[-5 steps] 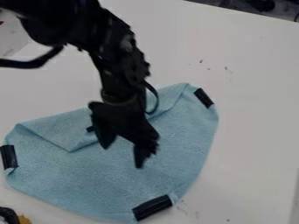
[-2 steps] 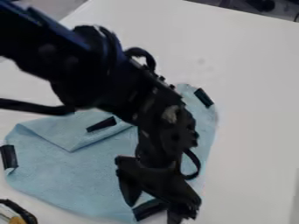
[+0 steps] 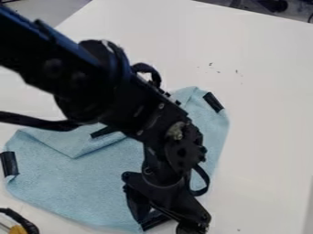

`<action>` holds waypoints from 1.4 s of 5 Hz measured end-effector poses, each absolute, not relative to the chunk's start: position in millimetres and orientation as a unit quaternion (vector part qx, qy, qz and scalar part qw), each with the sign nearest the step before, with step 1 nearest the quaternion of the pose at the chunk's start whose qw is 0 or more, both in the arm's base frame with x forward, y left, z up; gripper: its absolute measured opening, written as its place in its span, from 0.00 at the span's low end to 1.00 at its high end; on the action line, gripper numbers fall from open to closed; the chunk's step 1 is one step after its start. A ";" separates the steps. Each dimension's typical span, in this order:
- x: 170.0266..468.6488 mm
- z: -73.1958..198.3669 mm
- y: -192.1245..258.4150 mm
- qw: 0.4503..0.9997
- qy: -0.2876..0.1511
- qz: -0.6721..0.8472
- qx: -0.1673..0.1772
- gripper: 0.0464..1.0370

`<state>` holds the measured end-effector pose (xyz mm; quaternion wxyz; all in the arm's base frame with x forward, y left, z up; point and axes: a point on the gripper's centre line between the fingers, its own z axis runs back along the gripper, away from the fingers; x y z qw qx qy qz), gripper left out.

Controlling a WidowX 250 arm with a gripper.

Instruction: Fold the cloth from bottom right to top left

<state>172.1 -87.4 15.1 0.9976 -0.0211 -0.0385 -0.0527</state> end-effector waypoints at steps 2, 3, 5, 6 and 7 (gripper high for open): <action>179.8 2.1 -83.3 0.998 -0.025 -0.052 -0.037 0.63; 182.1 2.0 -84.8 0.997 -0.028 -0.057 -0.041 0.35; 178.7 8.6 -83.5 0.998 -0.011 -0.065 -0.018 0.05; 188.5 43.2 -77.0 0.997 -0.013 -0.077 0.015 0.04; 205.6 58.2 -49.3 0.995 -0.008 -0.092 0.033 0.03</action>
